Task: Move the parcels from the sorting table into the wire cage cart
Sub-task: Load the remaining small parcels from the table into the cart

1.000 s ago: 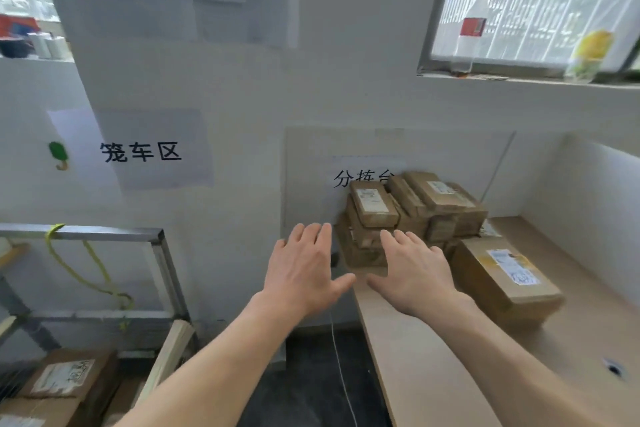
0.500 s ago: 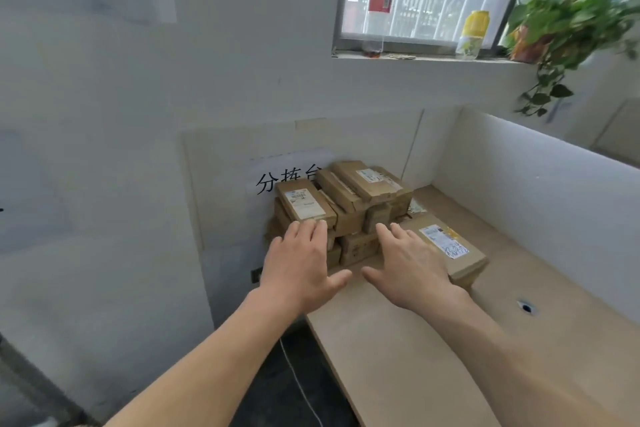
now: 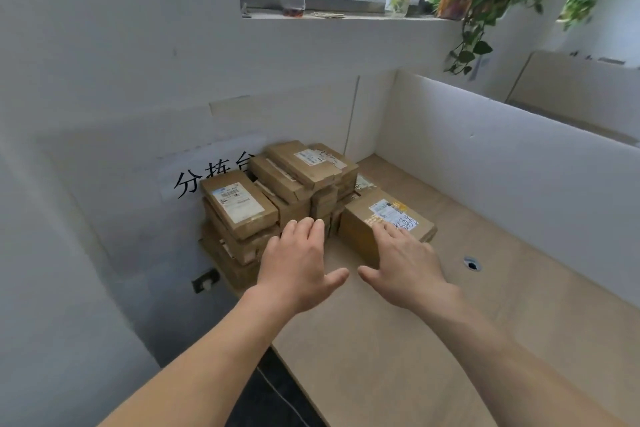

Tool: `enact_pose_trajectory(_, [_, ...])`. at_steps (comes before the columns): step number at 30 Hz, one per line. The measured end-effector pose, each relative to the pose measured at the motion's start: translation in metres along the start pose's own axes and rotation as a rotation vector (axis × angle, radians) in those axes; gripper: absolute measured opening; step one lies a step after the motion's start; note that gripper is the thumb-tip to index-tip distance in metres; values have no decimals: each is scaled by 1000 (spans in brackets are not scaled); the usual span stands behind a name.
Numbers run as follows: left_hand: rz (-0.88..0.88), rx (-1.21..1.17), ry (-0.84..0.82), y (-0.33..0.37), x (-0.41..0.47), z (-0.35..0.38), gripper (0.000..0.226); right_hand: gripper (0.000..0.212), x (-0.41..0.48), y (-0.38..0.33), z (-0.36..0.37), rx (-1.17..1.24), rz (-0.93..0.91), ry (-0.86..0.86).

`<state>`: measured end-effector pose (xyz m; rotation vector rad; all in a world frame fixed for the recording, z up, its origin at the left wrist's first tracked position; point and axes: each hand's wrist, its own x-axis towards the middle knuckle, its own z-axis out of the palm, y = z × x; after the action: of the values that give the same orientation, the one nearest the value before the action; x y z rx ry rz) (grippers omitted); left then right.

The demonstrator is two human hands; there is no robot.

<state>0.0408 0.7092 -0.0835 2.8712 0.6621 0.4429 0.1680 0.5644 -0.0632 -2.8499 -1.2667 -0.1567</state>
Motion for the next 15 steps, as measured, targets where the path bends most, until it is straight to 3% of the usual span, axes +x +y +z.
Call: enact_pose_trajectory(15, [-25,-21,-283,53,121,118,84,48,140,133,105,76,130,-259])
